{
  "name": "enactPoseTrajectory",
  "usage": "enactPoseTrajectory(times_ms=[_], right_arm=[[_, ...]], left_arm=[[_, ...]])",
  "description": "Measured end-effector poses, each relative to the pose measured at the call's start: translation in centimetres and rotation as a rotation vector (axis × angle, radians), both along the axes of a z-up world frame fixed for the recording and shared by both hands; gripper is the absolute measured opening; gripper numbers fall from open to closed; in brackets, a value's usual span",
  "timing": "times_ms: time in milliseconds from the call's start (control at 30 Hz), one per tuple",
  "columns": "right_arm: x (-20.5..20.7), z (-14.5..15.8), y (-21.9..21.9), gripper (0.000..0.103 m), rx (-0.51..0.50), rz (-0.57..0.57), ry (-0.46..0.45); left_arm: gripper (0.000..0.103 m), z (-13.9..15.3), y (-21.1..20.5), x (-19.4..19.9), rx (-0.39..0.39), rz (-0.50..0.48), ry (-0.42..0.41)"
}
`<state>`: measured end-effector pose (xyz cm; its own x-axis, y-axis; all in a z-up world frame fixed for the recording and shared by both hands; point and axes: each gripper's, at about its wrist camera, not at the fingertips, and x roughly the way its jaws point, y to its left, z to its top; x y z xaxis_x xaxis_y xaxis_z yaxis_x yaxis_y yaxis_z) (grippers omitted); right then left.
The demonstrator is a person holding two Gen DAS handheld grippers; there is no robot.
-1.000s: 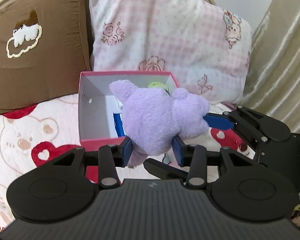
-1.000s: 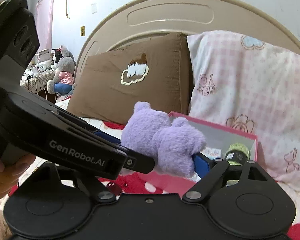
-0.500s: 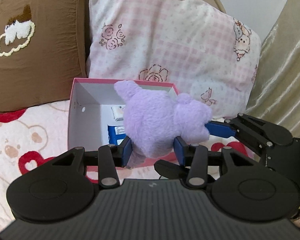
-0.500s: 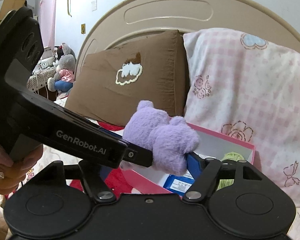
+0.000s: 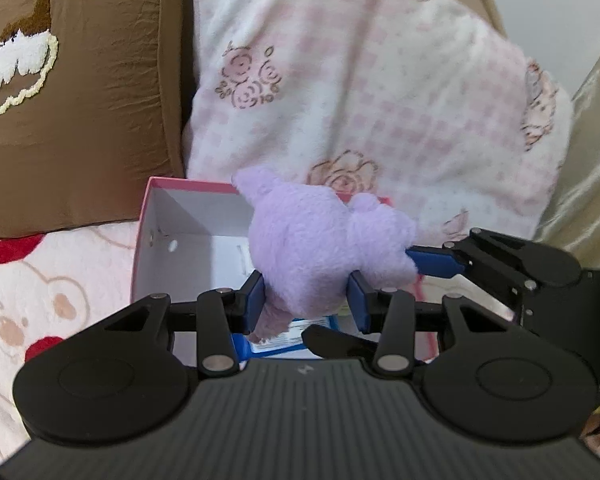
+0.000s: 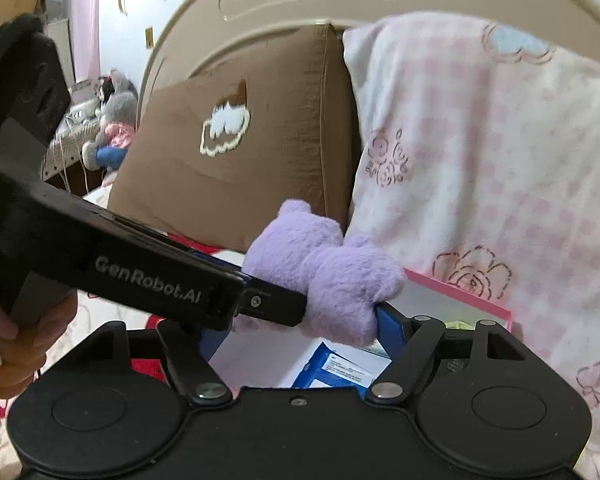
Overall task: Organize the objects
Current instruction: 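Lift the lilac plush with the left tool and carry it over the box, then lower the plush into the pink box and open the left tool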
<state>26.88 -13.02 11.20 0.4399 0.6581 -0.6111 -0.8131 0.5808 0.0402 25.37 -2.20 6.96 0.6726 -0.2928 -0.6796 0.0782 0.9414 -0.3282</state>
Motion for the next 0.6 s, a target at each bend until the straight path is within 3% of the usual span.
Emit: enactPoseTrajectory(times_ms=[233,367,600], right_arm=[[3.0,-4.3,1.8,0.081,-0.108,0.01,0.069],[5.3,-6.5,2.0,0.061,-0.136,-0.013,0.112],[8.9,-9.0,2.1,0.058,-0.168,-0.054,0.181]], left_arm=[[0.04,-3.5,0.7,2.6,-0.041,0.019,0.021],[0.038,-5.8,1.0,4.6,-0.048,0.035,0.048],[0.036,-8.8,1.7,7.0,-0.136,0.063,0.085]])
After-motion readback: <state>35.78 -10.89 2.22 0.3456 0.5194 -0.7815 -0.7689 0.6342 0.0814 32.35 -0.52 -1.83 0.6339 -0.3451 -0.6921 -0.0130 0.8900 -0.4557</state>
